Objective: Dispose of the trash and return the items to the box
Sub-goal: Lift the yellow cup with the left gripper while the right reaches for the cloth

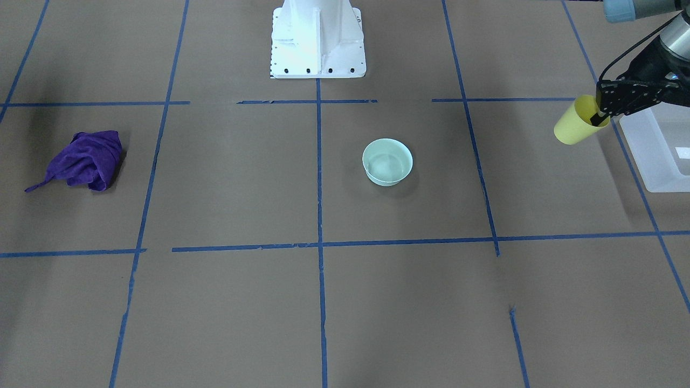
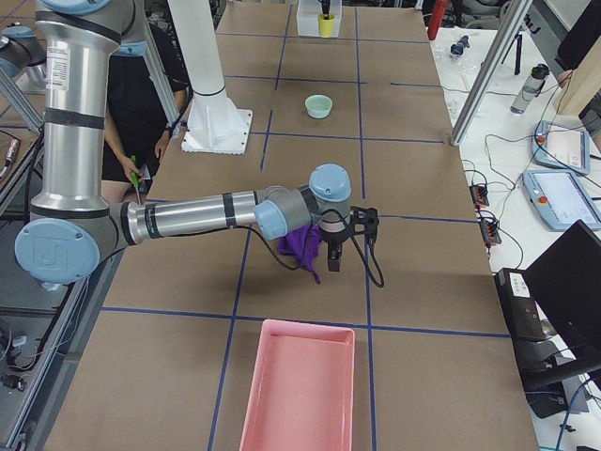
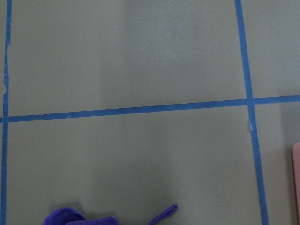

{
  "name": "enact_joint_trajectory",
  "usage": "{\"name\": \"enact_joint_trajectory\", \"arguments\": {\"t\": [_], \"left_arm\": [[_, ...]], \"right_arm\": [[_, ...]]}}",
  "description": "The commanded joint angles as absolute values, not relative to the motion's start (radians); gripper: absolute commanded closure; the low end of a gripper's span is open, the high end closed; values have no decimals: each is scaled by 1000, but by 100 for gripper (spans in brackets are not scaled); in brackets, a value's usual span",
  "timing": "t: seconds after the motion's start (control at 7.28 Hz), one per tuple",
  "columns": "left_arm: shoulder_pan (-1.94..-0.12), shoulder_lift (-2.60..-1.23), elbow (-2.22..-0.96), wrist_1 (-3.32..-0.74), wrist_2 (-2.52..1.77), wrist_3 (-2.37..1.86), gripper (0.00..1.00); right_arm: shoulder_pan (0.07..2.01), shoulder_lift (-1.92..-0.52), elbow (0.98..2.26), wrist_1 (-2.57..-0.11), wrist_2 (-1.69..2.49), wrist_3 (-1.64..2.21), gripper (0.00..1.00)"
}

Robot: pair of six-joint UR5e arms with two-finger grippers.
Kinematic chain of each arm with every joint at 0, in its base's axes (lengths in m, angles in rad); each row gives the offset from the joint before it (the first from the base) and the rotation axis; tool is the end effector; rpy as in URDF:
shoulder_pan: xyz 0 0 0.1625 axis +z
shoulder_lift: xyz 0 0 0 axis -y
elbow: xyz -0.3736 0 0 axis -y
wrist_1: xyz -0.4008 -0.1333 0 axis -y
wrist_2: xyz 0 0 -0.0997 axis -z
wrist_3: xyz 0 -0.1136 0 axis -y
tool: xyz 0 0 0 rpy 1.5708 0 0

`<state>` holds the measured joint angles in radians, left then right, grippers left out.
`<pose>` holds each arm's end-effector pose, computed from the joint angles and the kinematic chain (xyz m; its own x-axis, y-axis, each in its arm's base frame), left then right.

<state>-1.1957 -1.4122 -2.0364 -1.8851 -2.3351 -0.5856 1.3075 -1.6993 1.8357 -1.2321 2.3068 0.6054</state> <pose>0.1147 -0.4405 0.4189 0.6014 0.1146 -0.7907 0.0414 0.9839 0.1741 -0.0689 -0.4748 0.5078 0.6544 0.0862 0.7512 -0.1715 0.9845 0.0364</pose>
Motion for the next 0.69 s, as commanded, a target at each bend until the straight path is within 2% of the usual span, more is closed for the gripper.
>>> {"name": "enact_joint_trajectory", "arguments": {"t": [0.0, 0.27, 0.55], "left_arm": [[-1305, -1498, -2046, -1679, -2290, -368, 100], [-1461, -1602, -2037, -1460, -2200, -121, 100], [-1559, -1712, -1966, -1355, -2148, 40, 100]], "right_arm": [[1176, -1726, 1838, -1055, 2257, 844, 0], [1064, -1724, 1854, -1020, 2226, 932, 0], [941, -1726, 1861, -1020, 2177, 968, 0]]}}
